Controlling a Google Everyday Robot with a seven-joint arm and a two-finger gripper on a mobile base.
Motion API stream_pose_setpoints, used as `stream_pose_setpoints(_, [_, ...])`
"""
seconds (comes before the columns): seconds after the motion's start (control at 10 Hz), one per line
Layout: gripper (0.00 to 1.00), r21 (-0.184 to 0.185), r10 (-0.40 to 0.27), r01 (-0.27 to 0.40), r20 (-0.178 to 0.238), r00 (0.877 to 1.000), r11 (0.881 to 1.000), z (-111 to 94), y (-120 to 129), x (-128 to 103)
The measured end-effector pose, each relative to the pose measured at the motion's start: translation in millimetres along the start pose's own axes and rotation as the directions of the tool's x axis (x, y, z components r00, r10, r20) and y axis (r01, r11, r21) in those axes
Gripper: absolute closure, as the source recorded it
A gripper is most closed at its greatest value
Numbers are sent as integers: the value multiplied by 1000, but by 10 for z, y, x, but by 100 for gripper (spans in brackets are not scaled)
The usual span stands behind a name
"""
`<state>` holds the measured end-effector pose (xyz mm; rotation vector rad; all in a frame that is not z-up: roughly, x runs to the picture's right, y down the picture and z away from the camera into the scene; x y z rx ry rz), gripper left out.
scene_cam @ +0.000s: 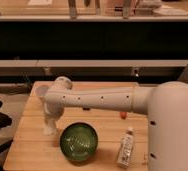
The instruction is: Place the white sponge in the ceramic bowl
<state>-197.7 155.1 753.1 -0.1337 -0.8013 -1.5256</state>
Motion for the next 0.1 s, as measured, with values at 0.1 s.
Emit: stream_pose_setpoints(0.1, [97, 7, 14, -14, -2, 1000, 1000, -40, 111, -43])
